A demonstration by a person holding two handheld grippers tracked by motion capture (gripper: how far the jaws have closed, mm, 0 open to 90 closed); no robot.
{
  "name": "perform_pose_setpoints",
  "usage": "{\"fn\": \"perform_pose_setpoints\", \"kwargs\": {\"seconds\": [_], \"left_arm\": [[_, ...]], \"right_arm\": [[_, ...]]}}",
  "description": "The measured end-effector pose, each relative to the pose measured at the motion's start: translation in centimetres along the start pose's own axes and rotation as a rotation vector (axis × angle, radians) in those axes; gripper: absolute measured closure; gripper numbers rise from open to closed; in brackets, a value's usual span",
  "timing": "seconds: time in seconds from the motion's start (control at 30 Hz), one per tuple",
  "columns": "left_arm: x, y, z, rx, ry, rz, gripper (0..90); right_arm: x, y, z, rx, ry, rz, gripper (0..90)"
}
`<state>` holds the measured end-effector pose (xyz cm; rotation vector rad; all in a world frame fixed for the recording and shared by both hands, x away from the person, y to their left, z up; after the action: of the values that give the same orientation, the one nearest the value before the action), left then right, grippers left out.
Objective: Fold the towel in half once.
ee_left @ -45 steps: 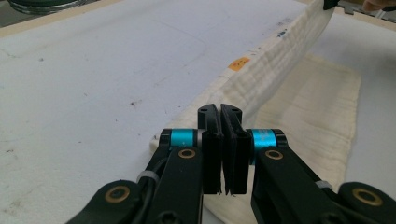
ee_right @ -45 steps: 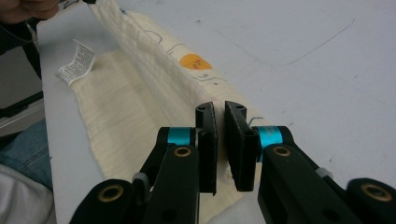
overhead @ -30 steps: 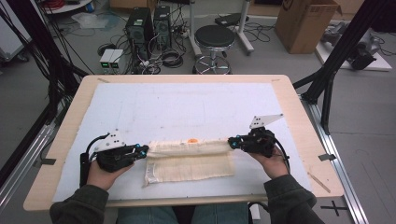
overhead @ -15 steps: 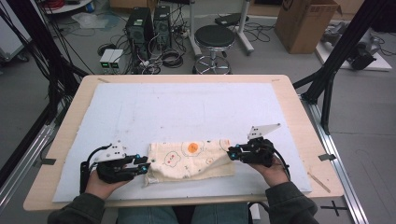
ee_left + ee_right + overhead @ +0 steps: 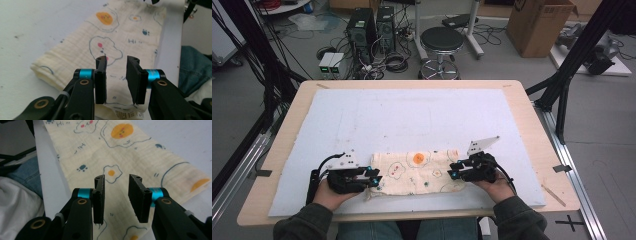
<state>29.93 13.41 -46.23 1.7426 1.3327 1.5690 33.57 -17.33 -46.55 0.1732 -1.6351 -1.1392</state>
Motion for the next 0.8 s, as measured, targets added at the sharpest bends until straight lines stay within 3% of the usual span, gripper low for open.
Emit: {"fn": "perform_pose_setpoints", "kwargs": {"seconds": [0.23, 0.33, 0.57, 0.73, 0.8], "left_arm": [[-0.4, -1.9, 0.4, 0.010, -0.005, 0.102, 70.2], [-0.4, -2.2, 0.4, 0.004, -0.005, 0.122, 69.9], [0.1, -2.7, 0.5, -0.004, 0.003, 0.121, 69.6], [0.2, -2.7, 0.3, 0.001, -0.010, 0.113, 65.8], [0.4, -2.3, 0.3, 0.014, -0.017, 0.087, 63.9]], "right_arm": [[-0.9, -0.7, 0.6, 0.028, 0.005, 0.029, 64.5], [-1.1, -0.8, 0.8, 0.036, 0.007, 0.034, 64.0], [-1.7, -1.4, 1.3, 0.075, -0.006, 0.068, 63.4], [-1.5, -1.5, 1.3, 0.070, -0.005, 0.064, 61.1], [-1.3, -1.1, 1.4, 0.060, -0.005, 0.046, 60.4]]}}
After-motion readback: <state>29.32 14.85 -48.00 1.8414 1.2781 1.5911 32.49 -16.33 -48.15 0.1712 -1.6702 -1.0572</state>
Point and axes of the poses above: each handheld gripper's, and its own axes: x roughly backward along the jaws, y roughly out of its top, z roughly to its left, the point moved 7 cm from there along -x, roughly forward along the jaws, and after that the axes turned 15 degrees about -y, right-handed, at the moved point
